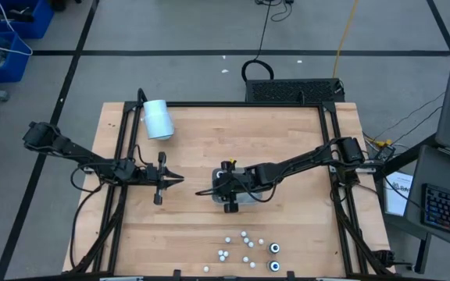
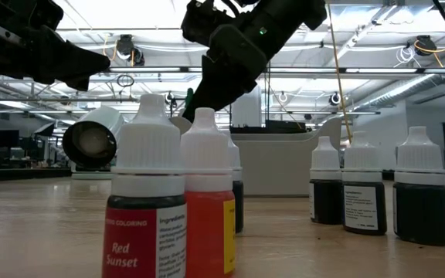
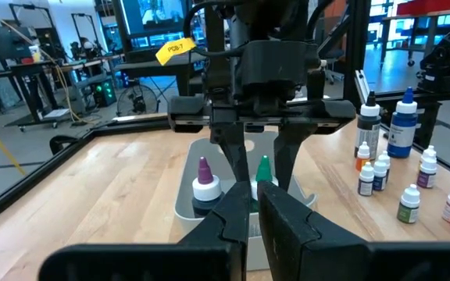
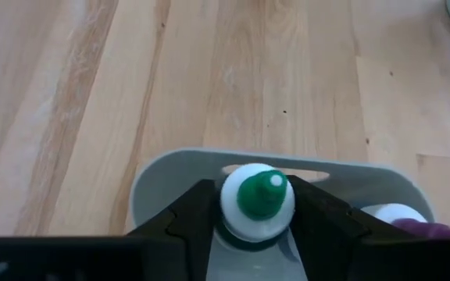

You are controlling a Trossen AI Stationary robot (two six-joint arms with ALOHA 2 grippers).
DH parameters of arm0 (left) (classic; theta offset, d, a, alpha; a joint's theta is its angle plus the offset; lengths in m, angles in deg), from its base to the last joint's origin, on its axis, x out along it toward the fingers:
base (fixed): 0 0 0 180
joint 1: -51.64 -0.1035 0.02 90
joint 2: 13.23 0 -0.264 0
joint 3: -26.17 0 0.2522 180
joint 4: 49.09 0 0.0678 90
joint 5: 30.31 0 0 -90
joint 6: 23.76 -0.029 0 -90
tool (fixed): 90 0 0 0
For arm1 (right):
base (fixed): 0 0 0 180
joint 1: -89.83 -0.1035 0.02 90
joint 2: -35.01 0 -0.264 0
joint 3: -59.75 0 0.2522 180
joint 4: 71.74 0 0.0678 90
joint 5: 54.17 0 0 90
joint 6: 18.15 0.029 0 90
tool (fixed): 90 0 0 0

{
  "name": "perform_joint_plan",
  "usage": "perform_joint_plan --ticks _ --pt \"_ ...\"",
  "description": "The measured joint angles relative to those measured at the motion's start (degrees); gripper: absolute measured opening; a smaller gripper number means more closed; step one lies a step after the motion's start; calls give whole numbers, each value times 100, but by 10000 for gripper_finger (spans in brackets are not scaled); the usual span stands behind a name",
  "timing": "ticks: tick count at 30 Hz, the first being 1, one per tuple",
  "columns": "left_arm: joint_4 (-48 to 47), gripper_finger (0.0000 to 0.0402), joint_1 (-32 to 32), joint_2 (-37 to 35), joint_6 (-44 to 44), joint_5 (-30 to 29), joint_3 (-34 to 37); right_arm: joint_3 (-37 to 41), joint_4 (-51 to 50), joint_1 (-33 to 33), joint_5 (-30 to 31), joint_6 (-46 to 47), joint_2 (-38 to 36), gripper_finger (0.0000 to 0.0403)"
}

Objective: Pick & Place food coloring
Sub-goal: Put the large green food coloring bottle into the bin, then put the large black food coloring bottle into the bin

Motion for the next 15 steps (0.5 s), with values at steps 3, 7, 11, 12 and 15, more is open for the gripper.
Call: perform_joint_plan --ticks 3,7,11,12,15 --pt "0 37 1 0 0 0 0 1 -2 1 -94 55 2 154" --pt "0 37 0 0 0 0 0 4 -21 0 -101 85 4 163" --pt "-2 37 2 0 26 0 0 12 -54 -4 -129 79 12 173" --pt "-2 37 0 0 26 0 0 15 -73 -4 -140 72 17 176" --pt "-2 37 2 0 26 0 0 22 -94 -4 -138 57 33 184"
